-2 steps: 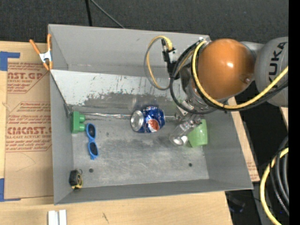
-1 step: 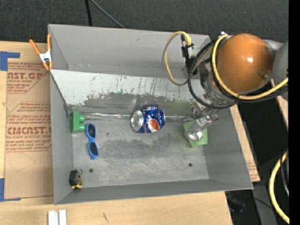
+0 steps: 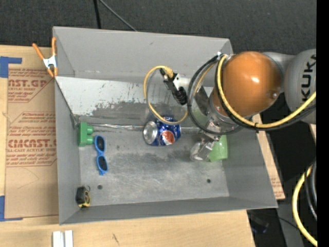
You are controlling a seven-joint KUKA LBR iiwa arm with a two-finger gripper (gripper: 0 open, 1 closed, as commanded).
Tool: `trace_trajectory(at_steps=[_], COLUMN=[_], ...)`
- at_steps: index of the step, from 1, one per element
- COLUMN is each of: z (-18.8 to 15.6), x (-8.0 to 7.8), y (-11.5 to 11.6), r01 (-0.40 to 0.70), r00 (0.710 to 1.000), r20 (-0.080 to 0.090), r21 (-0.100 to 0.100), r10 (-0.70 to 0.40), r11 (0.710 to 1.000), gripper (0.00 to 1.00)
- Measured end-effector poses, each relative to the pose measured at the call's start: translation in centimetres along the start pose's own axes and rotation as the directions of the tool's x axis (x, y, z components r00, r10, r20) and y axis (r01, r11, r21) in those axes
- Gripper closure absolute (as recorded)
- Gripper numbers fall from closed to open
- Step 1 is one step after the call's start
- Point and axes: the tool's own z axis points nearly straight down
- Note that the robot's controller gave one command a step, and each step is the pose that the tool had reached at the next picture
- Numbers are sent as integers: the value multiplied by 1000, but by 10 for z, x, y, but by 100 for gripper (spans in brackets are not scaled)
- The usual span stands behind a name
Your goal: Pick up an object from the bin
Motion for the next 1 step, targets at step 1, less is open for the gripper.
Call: trace_trajectory(at_steps=[1], z=[-9], x=[-2], y=[-5], r01=[7], r00=[1000], r20=[-2], r21=[0], r10=[-7], r11=[1000], gripper=[100])
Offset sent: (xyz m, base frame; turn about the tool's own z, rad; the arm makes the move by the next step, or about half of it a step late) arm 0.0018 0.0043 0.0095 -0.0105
